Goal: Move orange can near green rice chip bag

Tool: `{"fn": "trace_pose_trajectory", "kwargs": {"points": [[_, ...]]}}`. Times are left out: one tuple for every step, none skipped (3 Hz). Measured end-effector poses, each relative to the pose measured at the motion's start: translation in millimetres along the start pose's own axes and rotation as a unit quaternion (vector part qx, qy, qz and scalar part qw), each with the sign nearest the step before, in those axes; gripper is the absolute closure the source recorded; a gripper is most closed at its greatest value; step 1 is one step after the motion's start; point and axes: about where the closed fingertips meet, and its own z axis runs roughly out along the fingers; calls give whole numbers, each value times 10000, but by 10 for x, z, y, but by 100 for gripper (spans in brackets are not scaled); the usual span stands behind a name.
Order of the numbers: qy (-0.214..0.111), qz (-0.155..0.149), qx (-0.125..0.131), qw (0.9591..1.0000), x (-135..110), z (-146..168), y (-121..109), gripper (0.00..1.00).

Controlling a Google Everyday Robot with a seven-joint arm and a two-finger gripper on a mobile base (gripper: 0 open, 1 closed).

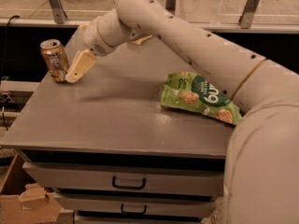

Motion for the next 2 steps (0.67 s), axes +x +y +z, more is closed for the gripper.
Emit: {"fn": "trace_pose_trajectory", "kwargs": {"points": [[-398,371,64,9985,-52,384,-162,0],[-586,845,-77,9947,-140,646,-164,0]]}}
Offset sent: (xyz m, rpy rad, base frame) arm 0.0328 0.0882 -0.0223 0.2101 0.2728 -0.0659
